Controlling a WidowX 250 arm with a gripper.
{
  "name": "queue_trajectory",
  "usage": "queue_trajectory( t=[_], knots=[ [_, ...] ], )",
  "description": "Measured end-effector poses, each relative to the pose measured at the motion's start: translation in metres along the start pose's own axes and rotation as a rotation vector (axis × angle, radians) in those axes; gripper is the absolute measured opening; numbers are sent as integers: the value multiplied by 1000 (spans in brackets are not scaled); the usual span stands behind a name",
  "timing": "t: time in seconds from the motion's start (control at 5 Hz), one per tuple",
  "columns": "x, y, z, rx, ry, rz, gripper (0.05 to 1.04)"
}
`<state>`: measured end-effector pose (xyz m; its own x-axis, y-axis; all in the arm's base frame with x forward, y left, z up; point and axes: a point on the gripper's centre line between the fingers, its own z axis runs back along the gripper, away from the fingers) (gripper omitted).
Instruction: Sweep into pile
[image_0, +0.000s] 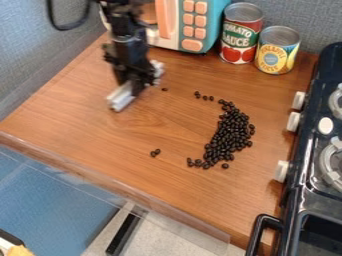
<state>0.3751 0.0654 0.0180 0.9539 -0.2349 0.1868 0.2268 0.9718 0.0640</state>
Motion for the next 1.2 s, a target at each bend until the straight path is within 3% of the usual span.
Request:
queue_trajectory(
  t=[0.8,1.2],
  knots=[
    [12,-36,0,-28,-38,-54,365],
    [12,-53,0,-46,-73,-171,365]
  ],
)
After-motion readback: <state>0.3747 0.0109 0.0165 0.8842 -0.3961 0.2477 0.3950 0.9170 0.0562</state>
